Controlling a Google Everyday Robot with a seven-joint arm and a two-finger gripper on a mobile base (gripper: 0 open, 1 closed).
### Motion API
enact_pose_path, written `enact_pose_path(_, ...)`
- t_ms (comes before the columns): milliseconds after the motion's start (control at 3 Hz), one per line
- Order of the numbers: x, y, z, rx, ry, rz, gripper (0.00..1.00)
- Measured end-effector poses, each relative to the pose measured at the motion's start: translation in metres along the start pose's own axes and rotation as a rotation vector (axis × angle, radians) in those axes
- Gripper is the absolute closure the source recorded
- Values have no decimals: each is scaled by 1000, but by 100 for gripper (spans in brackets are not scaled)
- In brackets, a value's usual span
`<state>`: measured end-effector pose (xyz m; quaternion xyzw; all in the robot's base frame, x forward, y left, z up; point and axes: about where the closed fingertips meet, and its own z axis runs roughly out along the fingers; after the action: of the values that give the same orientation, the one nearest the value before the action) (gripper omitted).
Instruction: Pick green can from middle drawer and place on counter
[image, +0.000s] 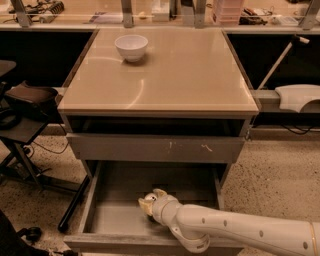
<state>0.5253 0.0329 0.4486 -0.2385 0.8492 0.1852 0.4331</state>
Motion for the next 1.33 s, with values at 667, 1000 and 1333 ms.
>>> enact_pose_path(667, -74, 38, -58, 40, 8, -57, 100)
enact_pose_path(1000, -125, 83, -114, 51, -19, -50, 100)
enact_pose_path(1333, -152, 102, -131, 67, -31, -65, 100)
